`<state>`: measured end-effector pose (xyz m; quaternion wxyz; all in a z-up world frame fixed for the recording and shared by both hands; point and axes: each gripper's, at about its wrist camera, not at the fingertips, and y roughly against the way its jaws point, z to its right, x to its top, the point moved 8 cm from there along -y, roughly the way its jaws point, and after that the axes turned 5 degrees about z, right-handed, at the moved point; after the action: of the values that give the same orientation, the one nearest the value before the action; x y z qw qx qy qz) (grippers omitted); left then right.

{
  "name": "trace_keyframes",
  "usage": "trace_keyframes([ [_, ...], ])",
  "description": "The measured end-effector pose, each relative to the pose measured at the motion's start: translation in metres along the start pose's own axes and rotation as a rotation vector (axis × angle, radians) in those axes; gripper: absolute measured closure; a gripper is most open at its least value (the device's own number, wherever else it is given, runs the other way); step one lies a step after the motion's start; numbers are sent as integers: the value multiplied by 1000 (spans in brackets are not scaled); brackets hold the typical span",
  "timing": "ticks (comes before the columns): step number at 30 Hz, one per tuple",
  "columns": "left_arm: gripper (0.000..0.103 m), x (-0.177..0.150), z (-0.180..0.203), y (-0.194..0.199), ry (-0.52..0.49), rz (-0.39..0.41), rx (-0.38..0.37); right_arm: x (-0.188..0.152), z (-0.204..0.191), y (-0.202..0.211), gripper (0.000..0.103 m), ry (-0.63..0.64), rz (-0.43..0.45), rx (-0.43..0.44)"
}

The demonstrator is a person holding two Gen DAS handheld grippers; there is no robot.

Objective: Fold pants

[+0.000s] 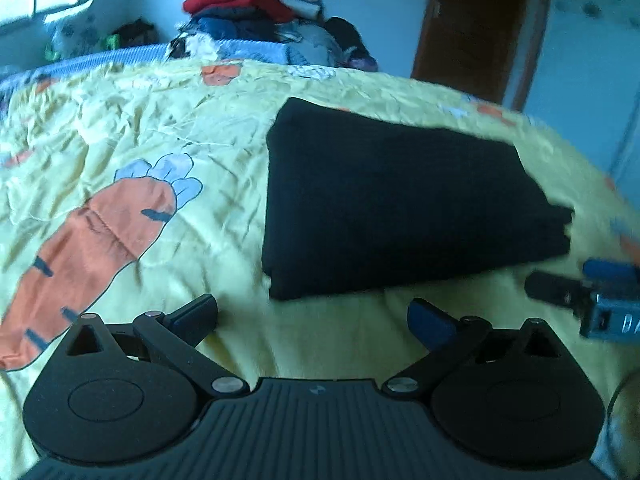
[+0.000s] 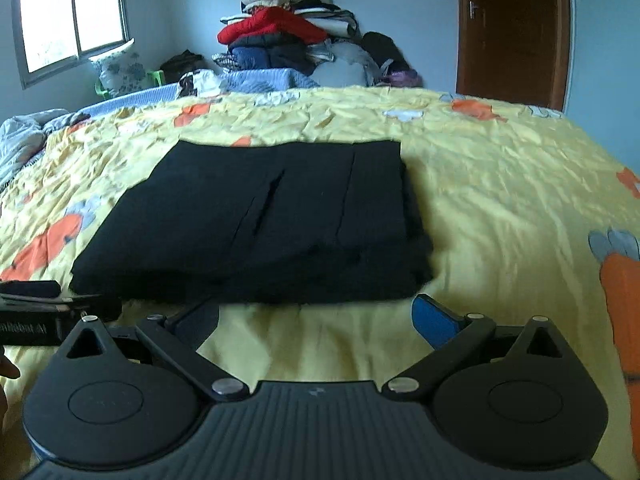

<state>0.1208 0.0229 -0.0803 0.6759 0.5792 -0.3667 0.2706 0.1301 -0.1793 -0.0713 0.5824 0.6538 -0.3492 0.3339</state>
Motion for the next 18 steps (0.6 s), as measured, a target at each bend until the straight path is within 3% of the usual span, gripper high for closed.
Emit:
trace_keyframes([
  [8, 1, -14, 4, 18, -37, 12, -6, -18, -5, 28, 0, -15, 17, -2],
  [13, 1, 0, -6, 20, 20, 22, -24, 3, -1, 42, 0, 22, 115, 24],
  [18, 1, 15, -25, 2, 73, 6, -14, 34, 39, 15, 0, -151, 115, 134],
])
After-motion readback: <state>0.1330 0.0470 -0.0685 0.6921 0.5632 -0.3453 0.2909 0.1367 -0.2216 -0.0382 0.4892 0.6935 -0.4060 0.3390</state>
